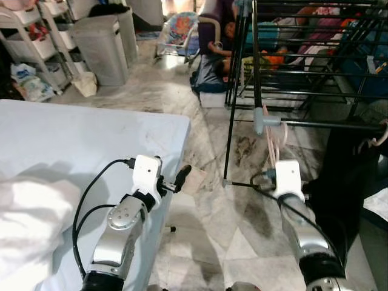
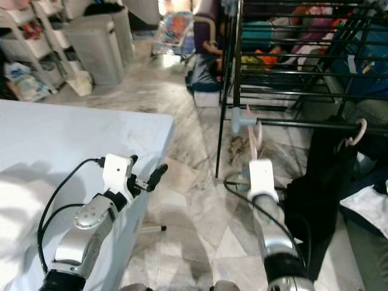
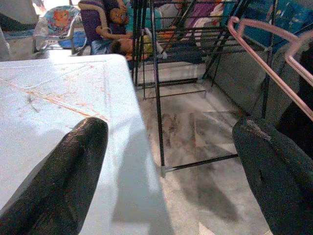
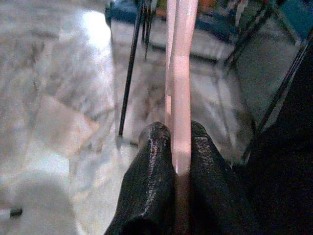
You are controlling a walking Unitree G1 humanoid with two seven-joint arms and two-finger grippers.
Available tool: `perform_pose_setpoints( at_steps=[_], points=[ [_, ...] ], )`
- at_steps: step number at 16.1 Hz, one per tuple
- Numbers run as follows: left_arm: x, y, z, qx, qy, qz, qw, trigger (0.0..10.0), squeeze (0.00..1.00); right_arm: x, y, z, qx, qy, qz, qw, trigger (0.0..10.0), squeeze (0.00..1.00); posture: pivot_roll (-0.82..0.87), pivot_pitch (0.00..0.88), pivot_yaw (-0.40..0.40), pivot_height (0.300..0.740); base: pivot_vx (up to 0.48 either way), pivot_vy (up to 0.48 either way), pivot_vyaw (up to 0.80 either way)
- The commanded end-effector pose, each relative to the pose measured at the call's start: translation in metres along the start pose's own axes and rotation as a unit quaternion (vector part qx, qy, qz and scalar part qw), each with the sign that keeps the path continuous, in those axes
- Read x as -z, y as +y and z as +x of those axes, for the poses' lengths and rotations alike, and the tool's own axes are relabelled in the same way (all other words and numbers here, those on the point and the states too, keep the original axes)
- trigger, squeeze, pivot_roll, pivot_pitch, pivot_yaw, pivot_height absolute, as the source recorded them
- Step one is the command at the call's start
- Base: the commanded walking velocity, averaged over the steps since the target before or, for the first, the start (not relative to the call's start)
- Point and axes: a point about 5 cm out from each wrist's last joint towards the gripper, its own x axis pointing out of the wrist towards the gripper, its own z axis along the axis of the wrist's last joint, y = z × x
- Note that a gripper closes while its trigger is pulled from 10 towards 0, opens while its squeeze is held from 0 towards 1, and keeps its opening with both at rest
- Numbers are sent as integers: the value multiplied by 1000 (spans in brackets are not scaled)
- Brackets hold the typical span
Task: Hang hanger
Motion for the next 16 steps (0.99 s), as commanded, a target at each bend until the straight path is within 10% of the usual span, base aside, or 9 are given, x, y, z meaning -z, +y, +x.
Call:
perform_pose_setpoints(
  at_steps=[1,13,16],
  points=[
    [-7,0,1,0,-11,8,1000,10000,0,-15,0,3,-3,-32,-9,999,10000,0,-48,0,45,740,0,0,0],
    [-2,-3,-43,-13,21,4,1000,10000,0,-73,25,52,-73,27,17,997,10000,0,61,142,25,740,0,0,0],
    [-2,-1,-55,-22,35,2,999,10000,0,-93,18,57,-15,-1,44,999,10000,0,91,173,46,740,0,0,0]
  ],
)
